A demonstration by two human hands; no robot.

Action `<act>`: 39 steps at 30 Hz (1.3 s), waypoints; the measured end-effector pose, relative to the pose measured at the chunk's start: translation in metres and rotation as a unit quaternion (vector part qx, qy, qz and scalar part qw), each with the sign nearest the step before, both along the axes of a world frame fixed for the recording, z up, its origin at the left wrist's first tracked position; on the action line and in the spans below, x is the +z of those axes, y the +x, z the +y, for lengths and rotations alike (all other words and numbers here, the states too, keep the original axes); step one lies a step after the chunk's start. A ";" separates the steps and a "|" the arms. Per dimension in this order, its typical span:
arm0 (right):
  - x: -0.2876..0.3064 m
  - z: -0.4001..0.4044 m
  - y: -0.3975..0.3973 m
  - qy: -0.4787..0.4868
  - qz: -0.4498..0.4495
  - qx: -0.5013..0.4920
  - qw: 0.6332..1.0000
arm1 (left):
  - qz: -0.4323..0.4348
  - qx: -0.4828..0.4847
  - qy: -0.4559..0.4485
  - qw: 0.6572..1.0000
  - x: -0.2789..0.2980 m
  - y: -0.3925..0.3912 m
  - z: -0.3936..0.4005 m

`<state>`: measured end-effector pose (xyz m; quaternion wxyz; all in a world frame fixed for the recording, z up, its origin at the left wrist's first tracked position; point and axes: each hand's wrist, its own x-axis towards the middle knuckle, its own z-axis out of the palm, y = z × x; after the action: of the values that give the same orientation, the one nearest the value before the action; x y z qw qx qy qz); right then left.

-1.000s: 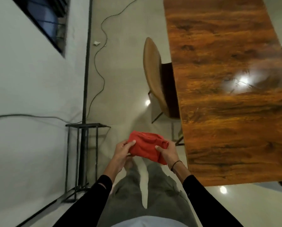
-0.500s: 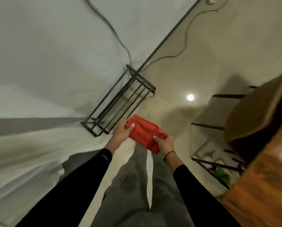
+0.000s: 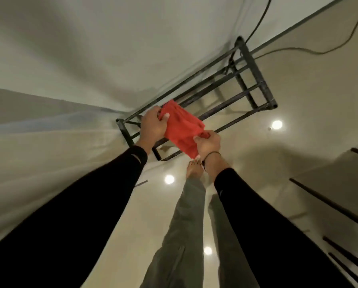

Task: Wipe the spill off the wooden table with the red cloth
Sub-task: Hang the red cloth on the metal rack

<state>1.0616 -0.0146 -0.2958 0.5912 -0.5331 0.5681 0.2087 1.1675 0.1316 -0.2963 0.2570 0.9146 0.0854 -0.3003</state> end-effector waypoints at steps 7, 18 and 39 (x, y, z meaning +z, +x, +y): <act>-0.056 0.031 0.033 0.000 0.048 -0.020 0.999 | -0.015 -0.049 0.032 0.998 -0.062 0.037 0.021; -0.057 0.030 0.025 0.032 0.011 0.015 0.999 | -0.086 -0.038 0.118 0.989 -0.069 0.050 0.005; -0.039 0.004 -0.006 -0.097 -0.068 0.040 0.992 | 0.006 -0.110 0.124 0.986 -0.060 0.044 0.007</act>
<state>1.0557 -0.0103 -0.3346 0.5651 -0.6230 0.5226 0.1393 1.2114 0.1385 -0.3559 0.1061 0.9414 0.0230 -0.3194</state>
